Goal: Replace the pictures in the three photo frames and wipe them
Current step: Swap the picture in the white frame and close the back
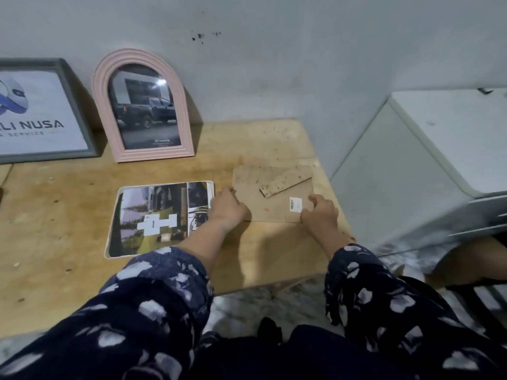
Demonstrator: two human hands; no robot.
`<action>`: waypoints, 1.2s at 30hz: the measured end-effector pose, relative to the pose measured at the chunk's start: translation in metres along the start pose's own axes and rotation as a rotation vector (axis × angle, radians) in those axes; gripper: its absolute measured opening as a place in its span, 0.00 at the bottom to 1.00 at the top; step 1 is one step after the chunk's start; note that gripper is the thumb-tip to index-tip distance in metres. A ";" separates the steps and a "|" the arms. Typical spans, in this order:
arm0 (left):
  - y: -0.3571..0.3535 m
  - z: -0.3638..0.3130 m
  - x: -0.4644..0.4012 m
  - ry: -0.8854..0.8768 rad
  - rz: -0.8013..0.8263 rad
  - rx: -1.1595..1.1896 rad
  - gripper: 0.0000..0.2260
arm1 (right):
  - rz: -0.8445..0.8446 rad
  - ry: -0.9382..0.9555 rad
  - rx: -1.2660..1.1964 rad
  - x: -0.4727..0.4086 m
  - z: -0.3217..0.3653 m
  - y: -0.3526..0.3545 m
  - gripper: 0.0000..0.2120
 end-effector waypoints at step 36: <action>0.162 0.205 0.053 0.193 -0.362 0.090 0.32 | 0.439 0.087 -0.437 0.077 0.123 -0.162 0.27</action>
Point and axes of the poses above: each hand's wrist, its own x-axis away from the middle knuckle, its own y-axis out of the back of the hand, z = x × y, the point moved 10 cm from there along -x, towards the middle knuckle, and after that the axes turned 9 degrees about -x, right-handed, at the moved point
